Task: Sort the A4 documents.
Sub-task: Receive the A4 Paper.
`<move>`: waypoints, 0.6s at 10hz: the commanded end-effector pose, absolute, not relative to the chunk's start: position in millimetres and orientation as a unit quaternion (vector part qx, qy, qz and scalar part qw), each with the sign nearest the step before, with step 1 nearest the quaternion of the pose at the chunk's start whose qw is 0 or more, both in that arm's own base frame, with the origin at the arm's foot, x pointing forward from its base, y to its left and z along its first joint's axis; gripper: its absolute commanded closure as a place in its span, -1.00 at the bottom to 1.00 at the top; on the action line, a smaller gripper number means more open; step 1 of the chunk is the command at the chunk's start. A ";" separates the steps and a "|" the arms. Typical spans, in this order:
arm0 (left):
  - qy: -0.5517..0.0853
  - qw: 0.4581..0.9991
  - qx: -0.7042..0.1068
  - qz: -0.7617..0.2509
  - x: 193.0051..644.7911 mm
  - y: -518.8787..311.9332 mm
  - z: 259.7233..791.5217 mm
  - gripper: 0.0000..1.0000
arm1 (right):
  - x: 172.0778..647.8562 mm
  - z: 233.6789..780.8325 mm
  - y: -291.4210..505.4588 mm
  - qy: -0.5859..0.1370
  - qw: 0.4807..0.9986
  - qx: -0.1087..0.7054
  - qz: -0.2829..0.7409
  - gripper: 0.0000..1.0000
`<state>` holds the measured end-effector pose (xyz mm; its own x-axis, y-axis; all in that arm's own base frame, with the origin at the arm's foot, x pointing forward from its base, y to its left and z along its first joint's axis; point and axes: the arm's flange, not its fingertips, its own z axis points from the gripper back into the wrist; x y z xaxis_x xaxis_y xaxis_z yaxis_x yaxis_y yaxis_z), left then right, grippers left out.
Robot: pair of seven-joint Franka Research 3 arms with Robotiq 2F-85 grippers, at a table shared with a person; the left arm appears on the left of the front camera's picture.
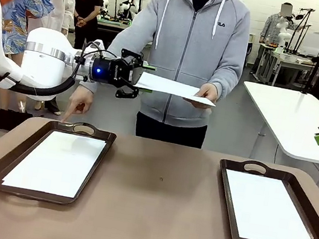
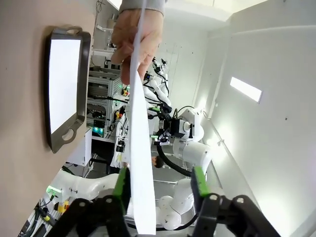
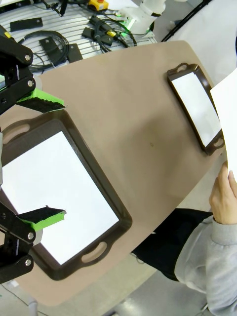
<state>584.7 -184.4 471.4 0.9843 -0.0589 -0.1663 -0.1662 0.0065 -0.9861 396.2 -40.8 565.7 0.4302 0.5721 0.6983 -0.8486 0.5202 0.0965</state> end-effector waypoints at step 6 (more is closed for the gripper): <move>0.068 0.717 -0.693 0.025 584.4 -180.8 471.6 1.00 | 395.8 565.2 -40.7 -0.309 0.815 0.227 0.435 -1.00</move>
<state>585.2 -181.8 470.8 0.9856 -0.0560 -0.1594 -0.1589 0.0128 -0.9872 396.2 -40.8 565.7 0.4302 0.5721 0.6983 -0.8485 0.5202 0.0965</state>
